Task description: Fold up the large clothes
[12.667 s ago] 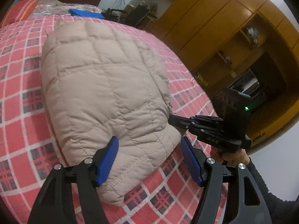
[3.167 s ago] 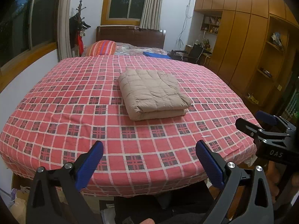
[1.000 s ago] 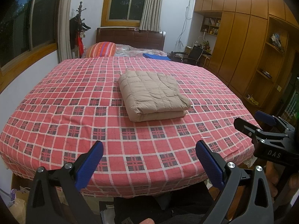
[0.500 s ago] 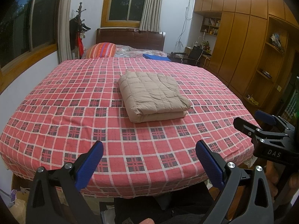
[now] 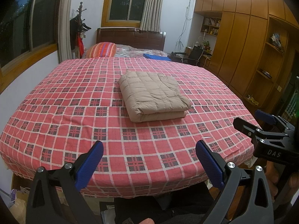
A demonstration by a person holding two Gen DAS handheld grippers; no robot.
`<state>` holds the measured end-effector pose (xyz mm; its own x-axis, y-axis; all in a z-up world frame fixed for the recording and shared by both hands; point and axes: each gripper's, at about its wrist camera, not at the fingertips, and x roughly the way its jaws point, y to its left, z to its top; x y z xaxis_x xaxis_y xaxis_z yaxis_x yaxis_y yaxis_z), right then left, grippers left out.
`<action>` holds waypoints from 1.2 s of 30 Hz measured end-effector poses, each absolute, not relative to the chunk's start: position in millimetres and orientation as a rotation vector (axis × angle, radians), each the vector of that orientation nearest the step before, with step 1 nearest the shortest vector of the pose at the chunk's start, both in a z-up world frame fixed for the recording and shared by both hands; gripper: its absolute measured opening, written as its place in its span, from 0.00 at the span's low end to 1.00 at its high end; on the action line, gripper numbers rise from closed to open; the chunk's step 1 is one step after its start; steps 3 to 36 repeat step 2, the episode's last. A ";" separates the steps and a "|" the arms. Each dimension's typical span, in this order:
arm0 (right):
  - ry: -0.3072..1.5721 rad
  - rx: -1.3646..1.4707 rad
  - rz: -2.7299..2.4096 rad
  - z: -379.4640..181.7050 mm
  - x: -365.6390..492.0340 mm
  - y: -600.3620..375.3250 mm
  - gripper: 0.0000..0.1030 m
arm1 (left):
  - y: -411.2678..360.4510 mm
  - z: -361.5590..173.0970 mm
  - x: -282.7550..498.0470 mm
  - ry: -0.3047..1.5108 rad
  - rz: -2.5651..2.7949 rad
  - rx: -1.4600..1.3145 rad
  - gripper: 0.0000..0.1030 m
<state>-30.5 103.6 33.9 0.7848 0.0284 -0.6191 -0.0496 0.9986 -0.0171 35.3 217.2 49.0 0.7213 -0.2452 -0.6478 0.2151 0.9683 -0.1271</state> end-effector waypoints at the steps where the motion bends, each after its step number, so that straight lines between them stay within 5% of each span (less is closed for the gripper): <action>1: 0.669 -0.033 0.045 33.7 -30.0 103.8 0.97 | 217.2 48.9 35.4 0.722 -0.254 -0.044 0.96; 36: 0.670 -0.031 0.047 33.6 -30.1 103.5 0.97 | 217.4 49.0 35.9 0.723 -0.254 -0.045 0.96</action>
